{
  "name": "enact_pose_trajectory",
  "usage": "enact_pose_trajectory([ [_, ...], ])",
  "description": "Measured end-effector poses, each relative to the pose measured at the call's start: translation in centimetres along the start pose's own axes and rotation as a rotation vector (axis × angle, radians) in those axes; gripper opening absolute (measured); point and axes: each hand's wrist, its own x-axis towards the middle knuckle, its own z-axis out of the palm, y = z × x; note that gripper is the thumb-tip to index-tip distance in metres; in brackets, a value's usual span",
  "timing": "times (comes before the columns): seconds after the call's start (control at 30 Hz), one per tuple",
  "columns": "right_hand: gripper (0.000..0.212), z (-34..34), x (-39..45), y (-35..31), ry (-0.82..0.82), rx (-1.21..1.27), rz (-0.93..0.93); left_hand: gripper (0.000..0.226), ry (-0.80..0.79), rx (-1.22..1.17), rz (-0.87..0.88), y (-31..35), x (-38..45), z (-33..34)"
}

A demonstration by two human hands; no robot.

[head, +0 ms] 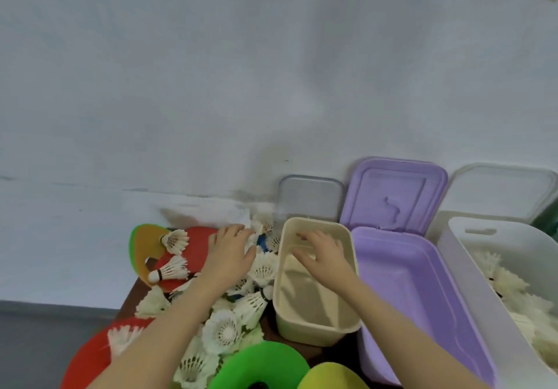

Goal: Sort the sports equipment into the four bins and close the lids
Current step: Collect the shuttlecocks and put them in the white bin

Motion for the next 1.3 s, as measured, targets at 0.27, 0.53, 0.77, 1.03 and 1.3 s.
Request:
enact_pose_trajectory([
  [0.27, 0.041, 5.4, 2.3, -3.3, -0.107, -0.216, 0.021, 0.044, -0.138, -0.023, -0.02, -5.6, 0.3, 1.5],
  [0.53, 0.009, 4.8, 1.7, -4.0, 0.171, 0.197, 0.128, 0.081, -0.17, -0.137, 0.04, -7.2, -1.3, 3.3],
  [0.77, 0.006, 3.2, 0.5, -3.2, 0.426, 0.523, 0.213, 0.09, -0.296, -0.113, 0.082, -6.4, -3.1, 3.8],
  [1.03, 0.015, 2.0, -2.4, -2.7, 0.438, 0.476, 0.219, 0.019, 0.012, -0.267, 0.046, -5.0, -3.4, 4.5],
  [1.3, 0.015, 0.0, -4.7, -1.2, 0.44, 0.524, 0.197, 0.007, 0.269, -0.345, -0.017, -3.3, -4.6, 2.9],
])
